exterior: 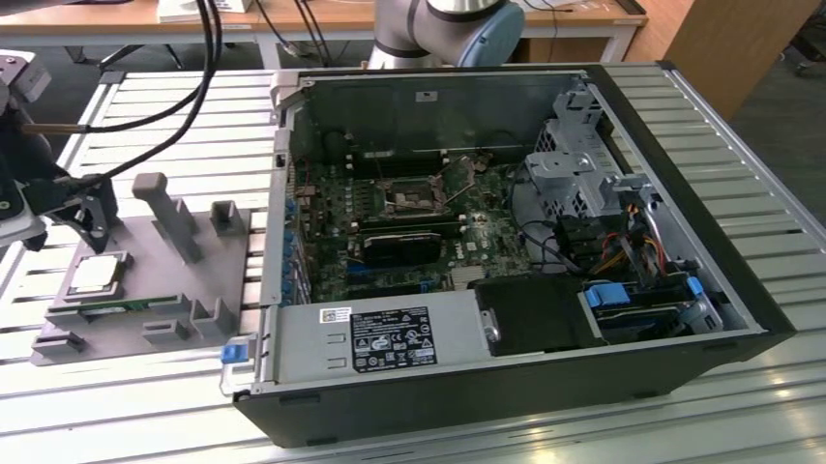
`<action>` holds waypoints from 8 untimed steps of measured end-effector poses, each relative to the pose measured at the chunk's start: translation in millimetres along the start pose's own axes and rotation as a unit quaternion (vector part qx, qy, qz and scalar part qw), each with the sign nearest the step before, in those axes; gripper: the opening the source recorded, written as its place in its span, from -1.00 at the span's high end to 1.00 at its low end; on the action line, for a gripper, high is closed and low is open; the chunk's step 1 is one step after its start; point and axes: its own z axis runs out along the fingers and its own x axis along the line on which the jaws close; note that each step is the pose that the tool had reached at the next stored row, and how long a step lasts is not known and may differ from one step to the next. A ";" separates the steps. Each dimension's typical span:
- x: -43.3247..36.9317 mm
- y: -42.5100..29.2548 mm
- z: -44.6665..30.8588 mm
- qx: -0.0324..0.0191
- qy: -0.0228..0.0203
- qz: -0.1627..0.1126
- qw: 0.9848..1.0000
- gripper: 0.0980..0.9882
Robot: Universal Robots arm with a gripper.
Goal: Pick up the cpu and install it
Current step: 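Pick up the cpu and move it towards the insertion slot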
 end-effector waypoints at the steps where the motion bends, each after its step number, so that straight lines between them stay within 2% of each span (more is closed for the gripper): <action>1: -0.1 0.0 1.1 0.000 0.001 0.000 1.000 -0.23; 5: -0.6 -0.3 6.3 0.000 0.003 0.000 1.000 -0.23; 8: -0.7 -0.6 10.4 0.000 0.003 0.000 1.000 -0.23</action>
